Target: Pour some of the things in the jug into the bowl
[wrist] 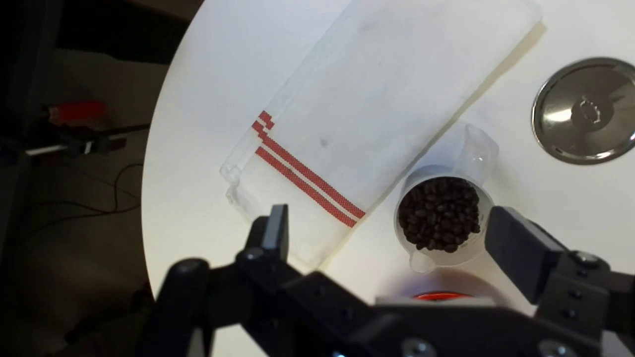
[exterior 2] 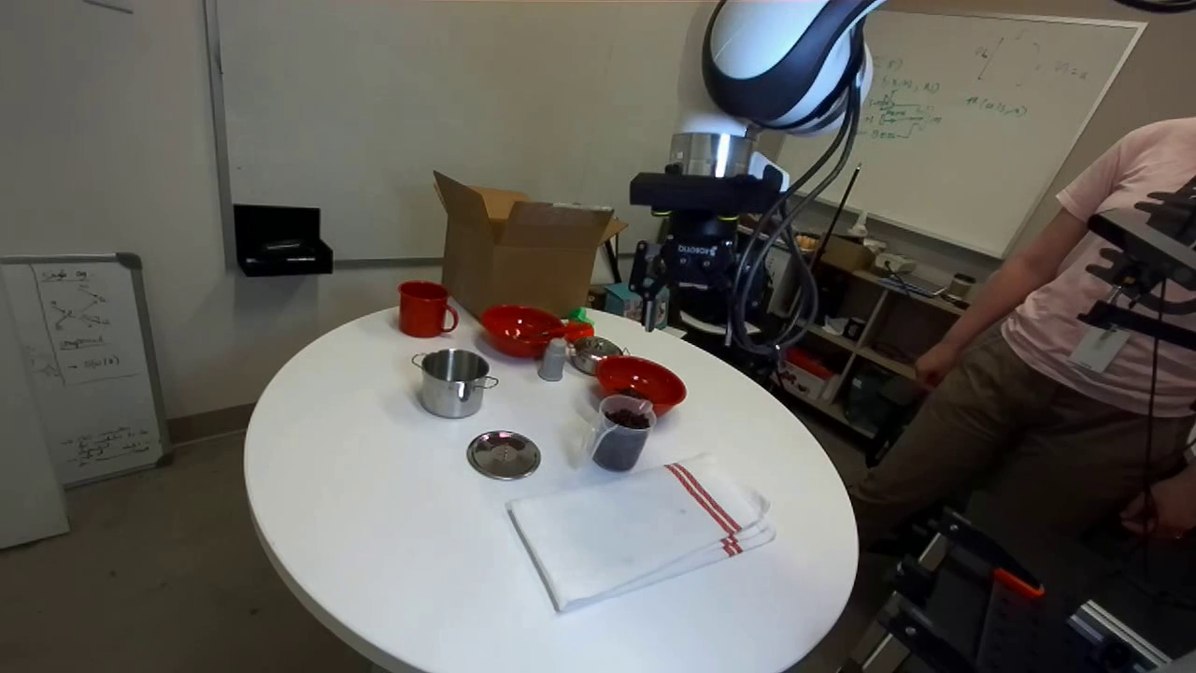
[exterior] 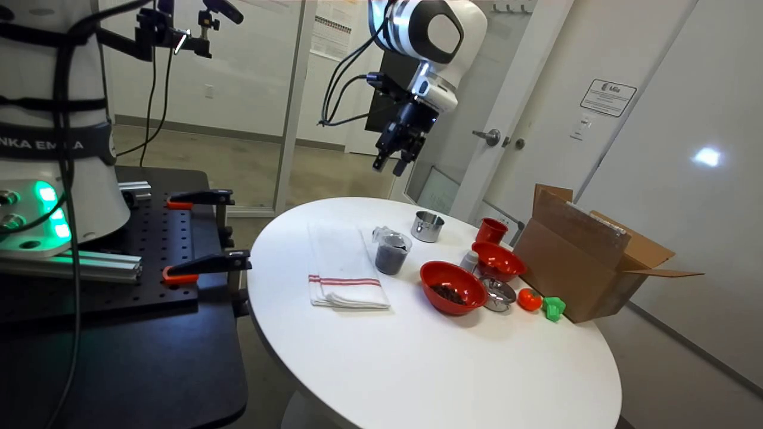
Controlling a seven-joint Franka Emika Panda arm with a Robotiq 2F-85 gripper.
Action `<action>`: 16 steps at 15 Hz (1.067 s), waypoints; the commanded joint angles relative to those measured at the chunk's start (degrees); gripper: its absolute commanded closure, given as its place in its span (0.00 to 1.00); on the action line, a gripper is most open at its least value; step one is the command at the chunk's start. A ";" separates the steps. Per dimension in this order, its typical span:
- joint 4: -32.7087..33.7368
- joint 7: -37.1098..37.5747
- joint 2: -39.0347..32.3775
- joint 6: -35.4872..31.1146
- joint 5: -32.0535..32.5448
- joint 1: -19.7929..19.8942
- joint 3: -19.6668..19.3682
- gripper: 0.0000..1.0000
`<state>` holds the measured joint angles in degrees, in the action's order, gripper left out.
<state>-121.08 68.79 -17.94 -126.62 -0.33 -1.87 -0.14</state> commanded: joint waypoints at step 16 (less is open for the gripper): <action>4.78 20.05 -13.54 -11.09 -5.51 -4.26 -2.76 0.00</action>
<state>-117.62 87.85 -29.66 -136.91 -4.63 -5.25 -2.26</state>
